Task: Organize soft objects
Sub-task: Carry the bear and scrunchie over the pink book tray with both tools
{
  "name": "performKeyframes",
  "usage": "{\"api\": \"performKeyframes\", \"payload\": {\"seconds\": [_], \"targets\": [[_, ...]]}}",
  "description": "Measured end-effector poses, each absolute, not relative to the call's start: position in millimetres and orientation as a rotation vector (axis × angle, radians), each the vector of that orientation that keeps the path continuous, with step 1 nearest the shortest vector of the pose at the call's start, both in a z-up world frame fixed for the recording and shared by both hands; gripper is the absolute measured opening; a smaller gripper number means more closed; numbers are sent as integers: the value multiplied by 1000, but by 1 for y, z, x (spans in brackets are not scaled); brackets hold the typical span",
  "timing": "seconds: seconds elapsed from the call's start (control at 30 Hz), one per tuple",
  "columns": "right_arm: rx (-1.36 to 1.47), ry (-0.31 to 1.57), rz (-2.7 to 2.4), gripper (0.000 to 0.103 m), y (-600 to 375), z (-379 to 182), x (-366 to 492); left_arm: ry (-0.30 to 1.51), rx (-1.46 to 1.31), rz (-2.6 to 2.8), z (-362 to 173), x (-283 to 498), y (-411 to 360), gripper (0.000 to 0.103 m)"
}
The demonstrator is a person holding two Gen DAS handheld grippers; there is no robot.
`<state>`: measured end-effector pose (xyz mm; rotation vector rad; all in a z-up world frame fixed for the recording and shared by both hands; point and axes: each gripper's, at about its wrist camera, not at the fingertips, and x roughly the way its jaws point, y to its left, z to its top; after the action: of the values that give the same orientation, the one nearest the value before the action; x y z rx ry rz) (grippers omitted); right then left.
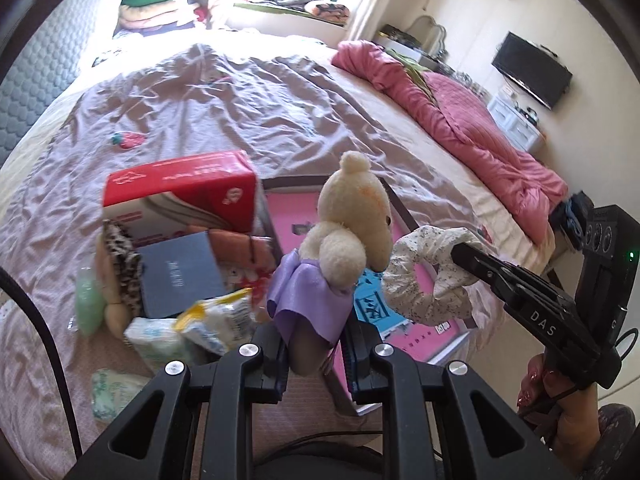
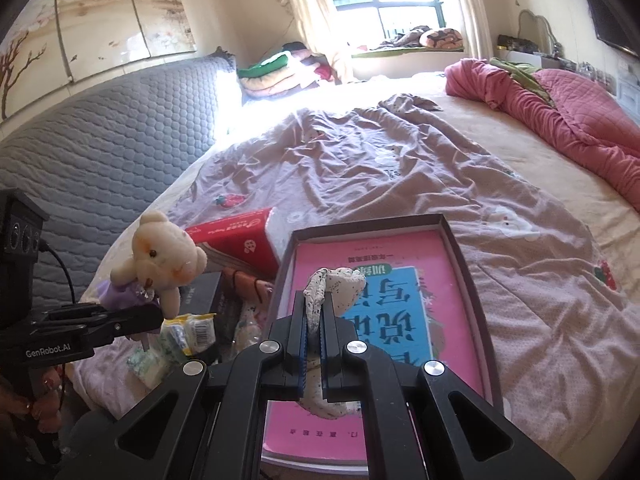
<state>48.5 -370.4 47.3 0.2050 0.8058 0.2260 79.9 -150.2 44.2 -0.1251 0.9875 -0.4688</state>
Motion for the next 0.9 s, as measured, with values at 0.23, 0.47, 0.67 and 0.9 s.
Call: {"api": "performKeyframes", "payload": {"seconds": [0.23,0.47,0.67,0.9], "targets": [[295,835,174,5,-406,26,41,1033,-40,-521,28,78,-197,22],[359,894,116,5,-430,-3,36,1075,40,-543,7,79,-228,22],[369,950,49,6,-446,-26,34,1108,96,-542,-10,81,-246,22],[281,969,-1,9,-448,-33,28,1160,158,-544,-32,81,-264,22]]}}
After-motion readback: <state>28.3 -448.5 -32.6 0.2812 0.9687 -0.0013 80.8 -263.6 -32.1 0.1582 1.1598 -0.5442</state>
